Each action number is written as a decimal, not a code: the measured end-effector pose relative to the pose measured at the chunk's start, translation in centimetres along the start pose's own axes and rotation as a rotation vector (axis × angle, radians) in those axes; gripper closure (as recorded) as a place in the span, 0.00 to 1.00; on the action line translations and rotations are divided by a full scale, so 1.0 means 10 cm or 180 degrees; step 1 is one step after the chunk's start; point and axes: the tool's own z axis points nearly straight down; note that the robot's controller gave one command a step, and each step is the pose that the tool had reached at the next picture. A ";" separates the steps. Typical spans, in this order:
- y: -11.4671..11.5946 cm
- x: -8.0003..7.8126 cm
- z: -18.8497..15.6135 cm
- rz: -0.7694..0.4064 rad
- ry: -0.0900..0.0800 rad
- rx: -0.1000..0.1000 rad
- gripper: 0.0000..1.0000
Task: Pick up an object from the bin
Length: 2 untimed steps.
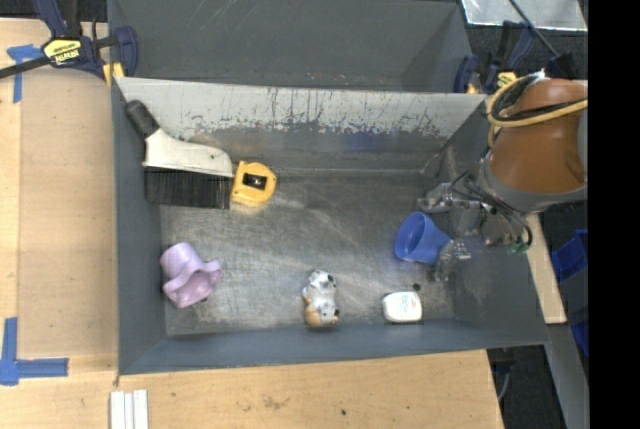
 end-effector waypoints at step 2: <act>-0.01 -0.02 -0.01 0.0008 0.0004 -0.0001 0.00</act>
Offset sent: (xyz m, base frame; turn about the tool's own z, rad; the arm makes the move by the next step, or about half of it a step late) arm 0.0000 0.0000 0.0000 0.0000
